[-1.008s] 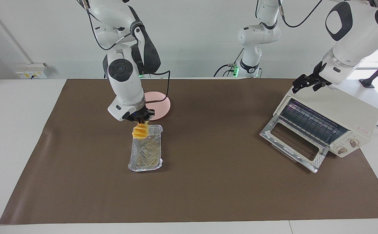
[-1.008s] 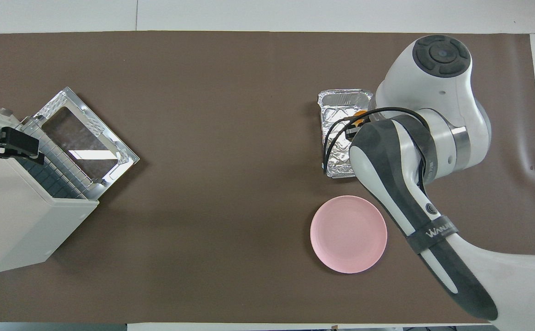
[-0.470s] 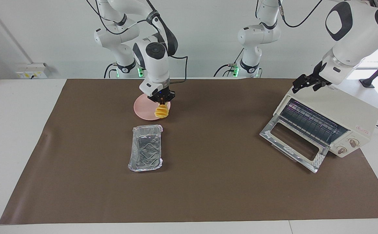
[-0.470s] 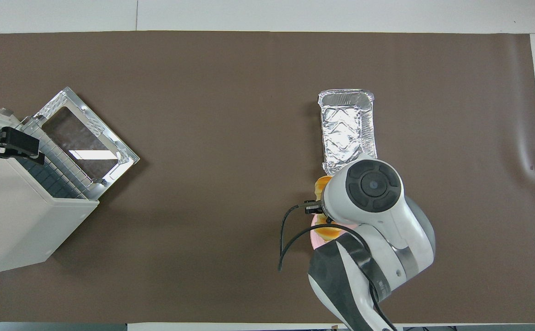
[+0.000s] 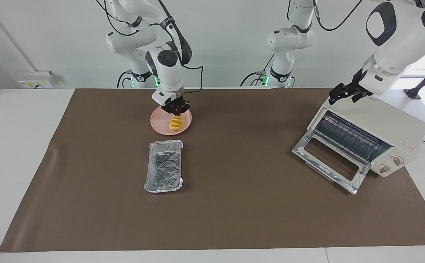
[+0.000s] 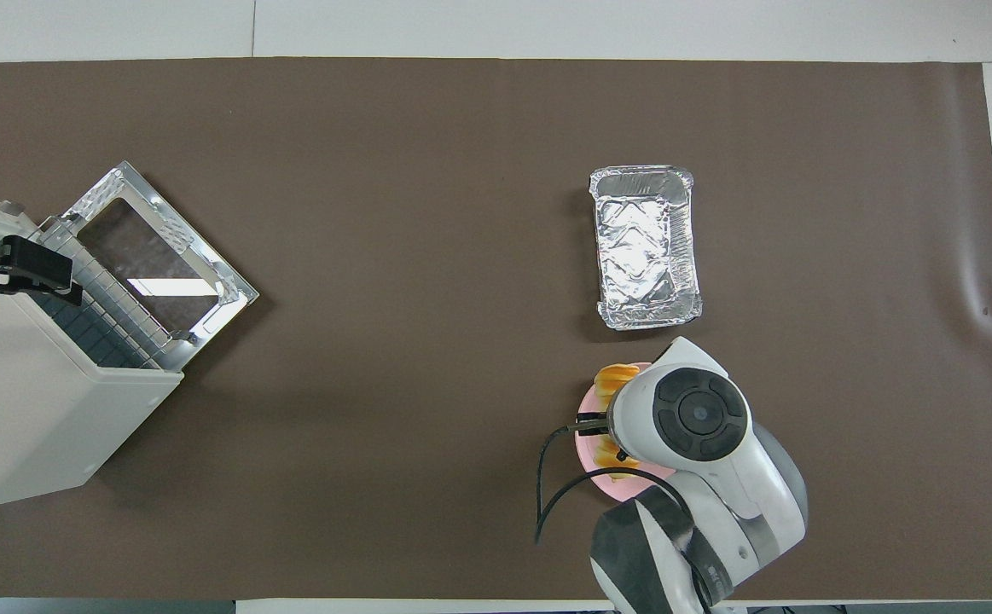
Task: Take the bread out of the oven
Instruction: 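Move the bread onto the pink plate and open the right gripper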
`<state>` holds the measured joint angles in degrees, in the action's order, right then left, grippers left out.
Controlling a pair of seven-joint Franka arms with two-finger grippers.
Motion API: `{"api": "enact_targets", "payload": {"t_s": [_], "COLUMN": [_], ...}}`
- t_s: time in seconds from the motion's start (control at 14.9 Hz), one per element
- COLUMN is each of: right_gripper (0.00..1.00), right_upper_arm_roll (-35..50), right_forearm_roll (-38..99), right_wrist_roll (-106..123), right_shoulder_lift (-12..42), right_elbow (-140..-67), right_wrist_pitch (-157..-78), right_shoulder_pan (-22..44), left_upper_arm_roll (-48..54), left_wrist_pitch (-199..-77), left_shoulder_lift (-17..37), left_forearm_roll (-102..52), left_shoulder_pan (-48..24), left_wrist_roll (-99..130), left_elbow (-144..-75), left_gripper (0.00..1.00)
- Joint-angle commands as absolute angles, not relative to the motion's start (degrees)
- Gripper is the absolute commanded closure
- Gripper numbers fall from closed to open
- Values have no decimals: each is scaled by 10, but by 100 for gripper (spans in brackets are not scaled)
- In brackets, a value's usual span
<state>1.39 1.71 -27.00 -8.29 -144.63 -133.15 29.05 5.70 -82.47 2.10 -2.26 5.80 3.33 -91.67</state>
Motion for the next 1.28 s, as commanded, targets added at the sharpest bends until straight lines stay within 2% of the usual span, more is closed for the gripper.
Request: {"api": "enact_targets", "payload": {"t_s": [0.0, 0.13, 0.2, 0.27, 0.47, 0.81, 1.01, 1.21], "right_gripper": [100, 100, 65, 1, 0, 0, 0, 0], "right_upper_arm_roll": [15, 15, 15, 15, 15, 12, 11, 8], "right_forearm_roll": [21, 21, 21, 21, 21, 21, 21, 22], "right_wrist_roll": [-261, -254, -252, -250, -254, -249, -203, -73], "right_shoulder_lift": [-106, -104, -103, -102, -94, -58, -51, -55], "right_elbow": [-1477, -1477, -1476, -1472, -1452, -1336, -1262, -1191], "right_wrist_pitch": [-1357, -1362, -1363, -1364, -1356, -1265, -1214, -1150], "right_shoulder_pan": [287, 287, 287, 287, 285, 266, 221, 135], "left_upper_arm_roll": [61, 61, 61, 61, 61, 61, 61, 61], "left_wrist_pitch": [-835, -835, -835, -835, -834, -835, -835, -835], "left_shoulder_lift": [7, 7, 7, 7, 7, 7, 7, 7], "left_forearm_roll": [-13, -13, -13, -13, -13, -13, -13, -13], "left_shoulder_pan": [62, 62, 62, 62, 62, 62, 62, 62], "left_wrist_roll": [33, 33, 33, 33, 33, 33, 33, 33], "left_elbow": [-931, -931, -930, -931, -930, -931, -930, -931], "left_gripper": [0, 0, 0, 0, 0, 0, 0, 0]}}
